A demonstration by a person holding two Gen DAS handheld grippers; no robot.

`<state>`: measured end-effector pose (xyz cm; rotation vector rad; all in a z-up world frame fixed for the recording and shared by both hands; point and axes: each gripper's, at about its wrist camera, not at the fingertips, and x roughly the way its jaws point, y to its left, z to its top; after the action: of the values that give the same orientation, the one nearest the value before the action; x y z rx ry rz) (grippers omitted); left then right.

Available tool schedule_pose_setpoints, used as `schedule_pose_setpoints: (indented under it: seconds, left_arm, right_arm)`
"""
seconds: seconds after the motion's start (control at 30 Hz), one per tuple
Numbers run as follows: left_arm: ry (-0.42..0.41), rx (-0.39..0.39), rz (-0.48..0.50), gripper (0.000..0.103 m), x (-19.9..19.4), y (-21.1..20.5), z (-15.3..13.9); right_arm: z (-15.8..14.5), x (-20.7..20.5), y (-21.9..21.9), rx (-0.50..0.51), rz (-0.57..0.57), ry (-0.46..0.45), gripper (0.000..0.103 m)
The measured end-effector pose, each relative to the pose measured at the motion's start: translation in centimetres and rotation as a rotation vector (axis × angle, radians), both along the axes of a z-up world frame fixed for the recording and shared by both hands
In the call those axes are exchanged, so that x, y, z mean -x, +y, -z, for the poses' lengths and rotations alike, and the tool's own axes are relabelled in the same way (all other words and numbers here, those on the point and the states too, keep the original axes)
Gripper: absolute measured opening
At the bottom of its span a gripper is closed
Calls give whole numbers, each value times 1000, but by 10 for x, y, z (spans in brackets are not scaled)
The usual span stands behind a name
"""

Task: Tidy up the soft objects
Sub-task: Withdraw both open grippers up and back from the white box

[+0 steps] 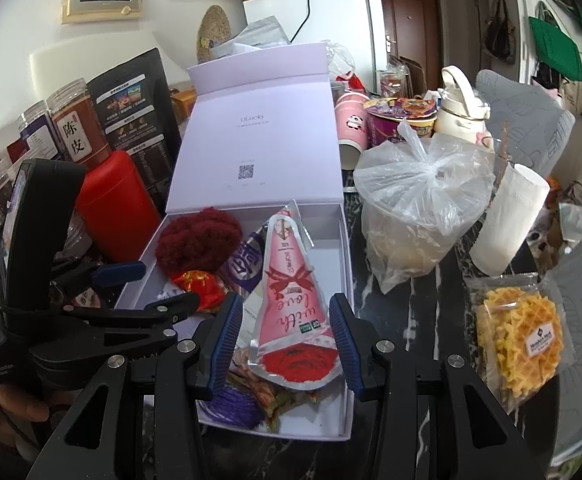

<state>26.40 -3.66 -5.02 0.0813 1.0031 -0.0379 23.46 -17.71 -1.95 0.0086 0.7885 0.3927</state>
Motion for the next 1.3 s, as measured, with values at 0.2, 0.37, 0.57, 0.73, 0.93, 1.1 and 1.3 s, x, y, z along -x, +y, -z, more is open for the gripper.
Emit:
schedule_pose_setpoints:
  seconds: [0.2, 0.37, 0.57, 0.73, 0.93, 1.1, 1.3]
  left_arm:
    - [-46, 1, -10, 68, 15, 7, -22]
    - [-105, 8, -18, 68, 32, 11, -46]
    - [-186, 12, -30, 68, 53, 19, -81]
    - [-237, 15, -36, 68, 74, 24, -107]
    - [-290, 0, -28, 68, 102, 24, -130]
    - [-344, 0, -20, 68, 129, 23, -148]
    - [-416, -2, 6, 68, 165, 19, -166]
  right_arm:
    - [-18, 14, 2, 13, 2, -40, 45]
    - [-39, 27, 4, 9, 1, -84, 45]
    - [-66, 47, 6, 9, 1, -143, 47]
    - [-88, 69, 9, 15, 3, -197, 50]
    - [-109, 100, 11, 23, 1, -260, 55]
    - [-121, 125, 8, 18, 2, -293, 56]
    - [-131, 154, 3, 11, 26, -324, 70]
